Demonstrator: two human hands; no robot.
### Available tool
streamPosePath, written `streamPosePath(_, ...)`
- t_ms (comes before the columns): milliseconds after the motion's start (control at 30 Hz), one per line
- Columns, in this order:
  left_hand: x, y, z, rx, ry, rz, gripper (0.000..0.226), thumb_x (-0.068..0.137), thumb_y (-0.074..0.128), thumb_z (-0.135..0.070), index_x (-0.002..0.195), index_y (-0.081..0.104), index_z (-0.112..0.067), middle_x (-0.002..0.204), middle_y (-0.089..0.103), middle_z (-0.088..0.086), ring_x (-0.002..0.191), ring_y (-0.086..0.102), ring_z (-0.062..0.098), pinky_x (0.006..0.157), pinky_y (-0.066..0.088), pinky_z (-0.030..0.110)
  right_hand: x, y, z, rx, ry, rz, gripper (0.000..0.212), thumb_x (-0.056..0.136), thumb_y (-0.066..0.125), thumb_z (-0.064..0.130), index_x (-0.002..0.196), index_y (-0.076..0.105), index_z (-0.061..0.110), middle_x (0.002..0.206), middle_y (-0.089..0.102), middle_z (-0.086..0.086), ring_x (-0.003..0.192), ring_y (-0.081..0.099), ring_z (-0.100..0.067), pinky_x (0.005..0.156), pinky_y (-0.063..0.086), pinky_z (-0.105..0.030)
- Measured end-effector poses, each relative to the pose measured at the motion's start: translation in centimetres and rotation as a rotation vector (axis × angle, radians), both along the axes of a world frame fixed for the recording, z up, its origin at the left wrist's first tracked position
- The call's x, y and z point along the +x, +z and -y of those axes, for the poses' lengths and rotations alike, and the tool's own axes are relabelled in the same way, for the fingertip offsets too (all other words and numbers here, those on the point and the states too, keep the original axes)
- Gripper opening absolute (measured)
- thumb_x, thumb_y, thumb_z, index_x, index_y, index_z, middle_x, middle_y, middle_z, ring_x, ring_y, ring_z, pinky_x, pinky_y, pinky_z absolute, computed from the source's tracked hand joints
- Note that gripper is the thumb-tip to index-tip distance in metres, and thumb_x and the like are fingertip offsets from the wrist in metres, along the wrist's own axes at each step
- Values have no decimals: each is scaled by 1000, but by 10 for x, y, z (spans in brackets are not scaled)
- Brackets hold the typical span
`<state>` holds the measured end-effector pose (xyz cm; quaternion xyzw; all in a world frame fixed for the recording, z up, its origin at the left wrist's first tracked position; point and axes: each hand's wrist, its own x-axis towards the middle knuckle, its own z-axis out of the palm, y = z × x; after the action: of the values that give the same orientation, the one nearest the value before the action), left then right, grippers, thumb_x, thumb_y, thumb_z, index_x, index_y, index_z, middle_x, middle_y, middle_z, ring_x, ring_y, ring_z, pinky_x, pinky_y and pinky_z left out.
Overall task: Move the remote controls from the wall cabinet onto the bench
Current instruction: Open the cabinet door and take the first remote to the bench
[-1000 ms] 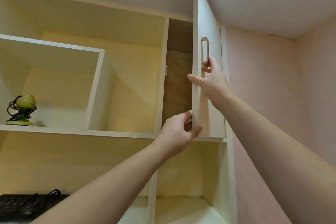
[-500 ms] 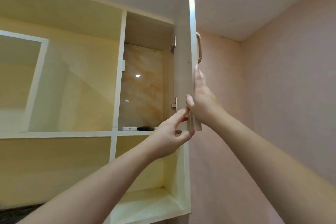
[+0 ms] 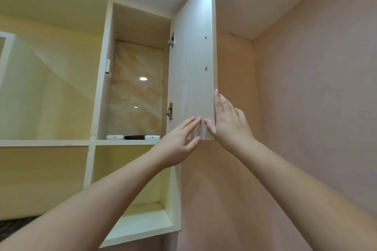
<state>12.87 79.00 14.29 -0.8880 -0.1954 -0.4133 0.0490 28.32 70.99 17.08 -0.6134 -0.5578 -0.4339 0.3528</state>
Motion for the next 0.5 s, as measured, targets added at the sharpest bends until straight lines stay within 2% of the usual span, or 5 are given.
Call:
streamPosePath(133, -5, -1, 3, -3, 128, -49, 58, 99, 40, -45, 152, 15, -40, 160, 12, -16, 144, 21, 8, 114, 23, 28, 1, -1, -1, 1, -58, 8, 78, 97, 36, 45, 150, -12, 13, 161, 1, -4, 147, 3, -15, 117, 8, -43)
streamPosePath(233, -15, 0, 8, 120, 319, -92, 58, 99, 36, -48, 152, 13, -38, 161, 14, -11, 144, 24, 14, 114, 26, 34, 1, -1, 1, -3, -96, 2, 78, 96, 36, 45, 151, -11, 15, 161, -2, -4, 147, 3, -17, 116, 6, -47)
streamPosePath(500, -54, 9, 21, 240, 504, -111, 59, 99, 33, -49, 153, 16, -34, 161, 16, -8, 143, 24, 14, 114, 23, 34, -18, -3, 17, -21, -34, -28, 75, 96, 39, 41, 152, -5, 16, 161, -3, 0, 147, -2, -18, 117, 3, -42)
